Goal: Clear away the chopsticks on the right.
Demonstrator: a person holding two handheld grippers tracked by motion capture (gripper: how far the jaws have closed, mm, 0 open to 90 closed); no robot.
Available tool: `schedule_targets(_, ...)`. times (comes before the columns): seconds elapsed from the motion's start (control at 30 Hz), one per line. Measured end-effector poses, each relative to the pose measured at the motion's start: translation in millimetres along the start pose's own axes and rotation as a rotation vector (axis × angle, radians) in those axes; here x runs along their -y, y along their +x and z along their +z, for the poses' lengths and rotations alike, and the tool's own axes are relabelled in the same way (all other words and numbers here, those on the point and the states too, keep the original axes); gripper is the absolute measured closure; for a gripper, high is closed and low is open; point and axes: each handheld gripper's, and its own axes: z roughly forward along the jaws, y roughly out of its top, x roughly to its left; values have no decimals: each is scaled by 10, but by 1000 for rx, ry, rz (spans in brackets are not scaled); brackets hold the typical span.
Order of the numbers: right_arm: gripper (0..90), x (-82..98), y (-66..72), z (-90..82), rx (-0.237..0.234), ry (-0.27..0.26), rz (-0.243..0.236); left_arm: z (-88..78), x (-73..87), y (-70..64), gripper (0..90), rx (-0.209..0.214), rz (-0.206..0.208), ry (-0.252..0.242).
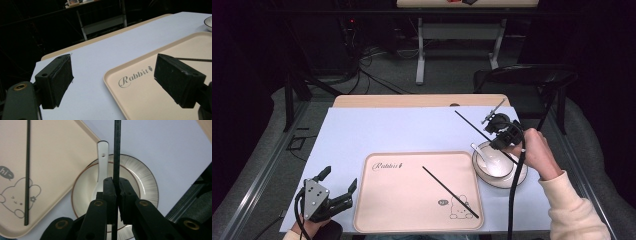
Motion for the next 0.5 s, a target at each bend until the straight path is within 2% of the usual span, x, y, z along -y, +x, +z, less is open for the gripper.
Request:
schedule_targets(0.07, 851, -1, 60, 1, 7, -1, 2, 1, 0, 0, 152, 1, 1, 1)
schedule_targets(0.13, 851, 9, 126, -7, -18, -25, 7, 2, -1, -2, 153, 2, 3, 2)
schedule_targets(0.2, 851, 20, 201, 3, -19, -39, 6, 3, -2, -2, 152, 4, 4, 3)
schedule_targets(0.43, 851, 6, 427, 138, -94, -81, -6, 16, -8, -8, 153, 8, 7, 3)
schedule_targets(0.5, 851, -16, 480, 187, -109, -61, -20, 20, -9, -10, 153, 11, 11, 4)
